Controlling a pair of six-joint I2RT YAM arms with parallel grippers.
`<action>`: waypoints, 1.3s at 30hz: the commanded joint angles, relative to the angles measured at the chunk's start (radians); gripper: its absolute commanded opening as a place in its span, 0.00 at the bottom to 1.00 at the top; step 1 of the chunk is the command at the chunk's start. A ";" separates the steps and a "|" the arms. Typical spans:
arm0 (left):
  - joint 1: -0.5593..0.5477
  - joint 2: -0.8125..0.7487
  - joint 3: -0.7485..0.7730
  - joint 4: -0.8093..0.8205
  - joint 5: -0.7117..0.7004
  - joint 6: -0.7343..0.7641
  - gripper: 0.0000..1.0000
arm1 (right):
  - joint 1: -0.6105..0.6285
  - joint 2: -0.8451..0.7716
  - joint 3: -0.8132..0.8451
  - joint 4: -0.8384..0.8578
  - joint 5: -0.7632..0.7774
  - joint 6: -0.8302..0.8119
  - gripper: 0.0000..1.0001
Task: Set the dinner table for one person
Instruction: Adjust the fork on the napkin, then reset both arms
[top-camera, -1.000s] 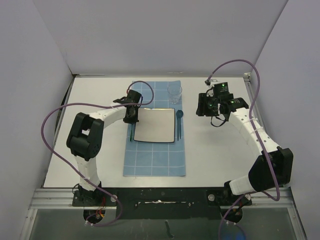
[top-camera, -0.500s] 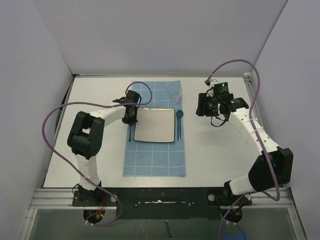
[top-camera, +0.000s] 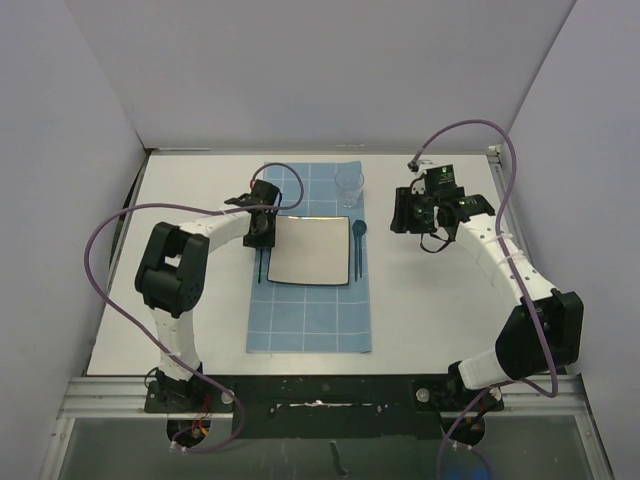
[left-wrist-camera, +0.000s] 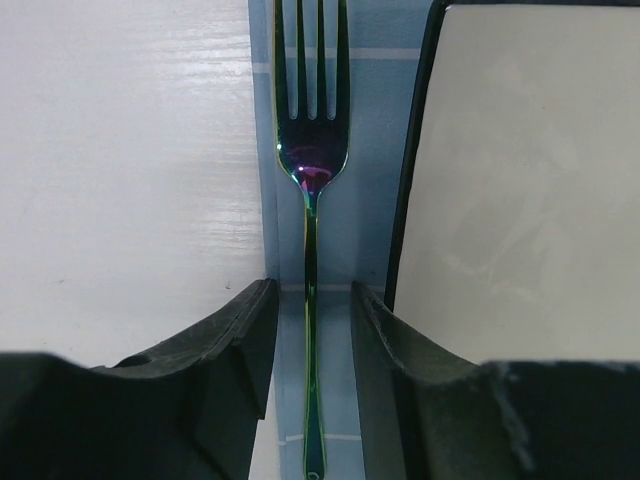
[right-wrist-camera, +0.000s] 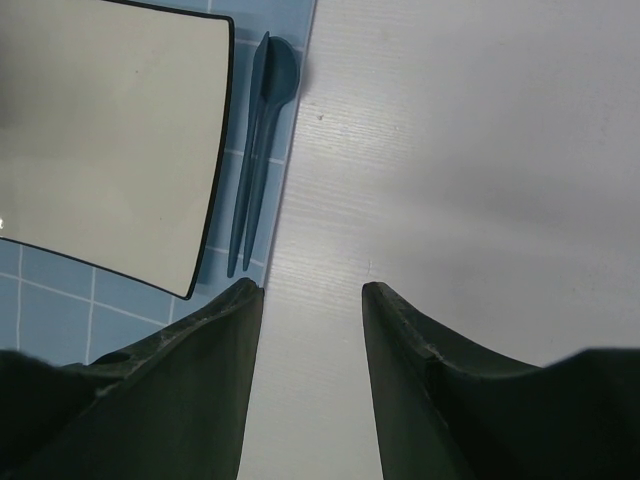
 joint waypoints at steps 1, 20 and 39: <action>0.003 -0.004 0.043 0.047 -0.007 0.015 0.34 | -0.008 0.000 0.012 0.027 -0.013 -0.006 0.45; 0.016 -0.426 0.360 -0.234 -0.271 0.169 0.35 | -0.005 -0.037 0.155 -0.150 0.196 -0.085 0.49; 0.501 -0.707 0.059 -0.386 0.276 -0.055 0.38 | -0.023 -0.233 0.196 -0.246 0.445 -0.122 0.60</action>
